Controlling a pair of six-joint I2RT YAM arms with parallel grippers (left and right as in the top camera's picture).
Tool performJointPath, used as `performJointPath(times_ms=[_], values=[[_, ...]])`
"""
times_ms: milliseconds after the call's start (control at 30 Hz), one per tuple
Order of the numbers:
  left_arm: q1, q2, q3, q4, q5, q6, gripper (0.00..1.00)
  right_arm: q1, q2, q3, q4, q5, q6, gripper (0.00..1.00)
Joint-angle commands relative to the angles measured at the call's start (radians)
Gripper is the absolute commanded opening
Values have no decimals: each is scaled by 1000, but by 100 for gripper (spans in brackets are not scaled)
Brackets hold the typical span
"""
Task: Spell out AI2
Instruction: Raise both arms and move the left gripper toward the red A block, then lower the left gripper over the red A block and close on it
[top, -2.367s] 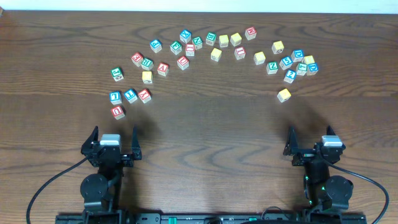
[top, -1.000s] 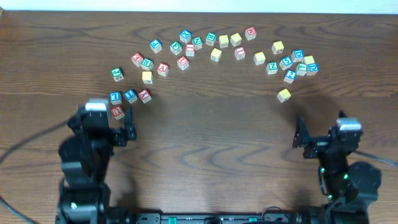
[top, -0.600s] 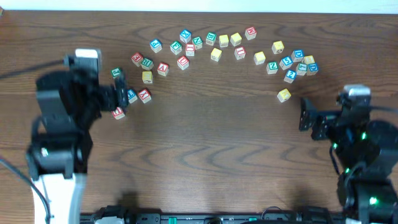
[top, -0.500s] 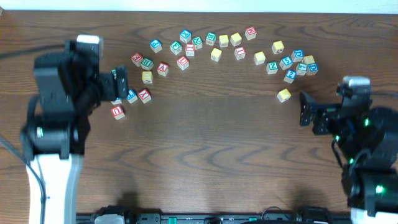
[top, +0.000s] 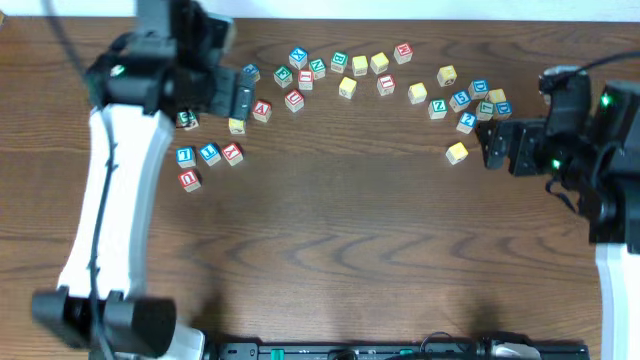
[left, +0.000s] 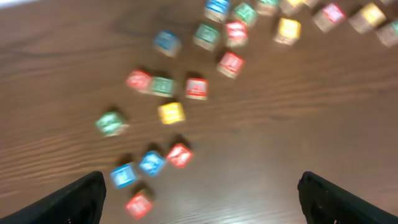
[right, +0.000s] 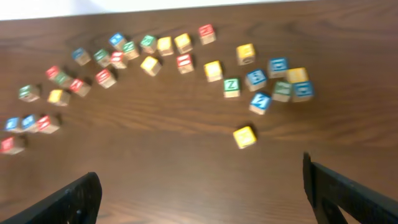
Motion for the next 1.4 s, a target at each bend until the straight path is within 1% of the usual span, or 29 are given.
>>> performJointPath(times_ms=[0,33,100,133,333,400,467,533,600,667,733,800,867,1167,1367], values=[[-36,60,26,-3,126,19,98,-2,42,22,7,-93,-10,99],[-44,77,26,-3,129,12,98,-2,51,22,6,-93,-10,99],[-58,106,26,-29,128,-48,98,-2,66,22,6,-93,-10,99],[-63,117,26,-44,128,-53,98,-2,72,22,6,-105,-3,99],[-74,152,26,-14,123,-52,98,-2,81,22,-3,-175,9,99],[-74,154,26,4,86,-52,99,-2,81,22,-4,-175,8,99],[-82,160,26,16,-8,-52,95,-2,81,22,-5,-171,8,99],[-98,174,25,24,-105,-53,95,-2,81,22,-5,-171,8,96],[-113,195,22,35,-163,-53,94,-2,81,22,-5,-171,8,95],[-125,226,22,53,-188,-55,90,-2,82,22,-9,-171,8,92],[-132,259,21,80,-192,-70,82,-2,82,21,-14,-167,8,90],[-132,296,21,112,-192,-99,78,-2,82,20,-27,-163,8,89],[-132,330,21,135,-192,-103,73,-2,82,20,-39,-155,8,89],[-132,452,21,257,-200,-101,72,-2,82,20,-79,-140,8,90],[-132,500,21,328,-294,-117,72,-2,82,20,-103,-103,8,90]])
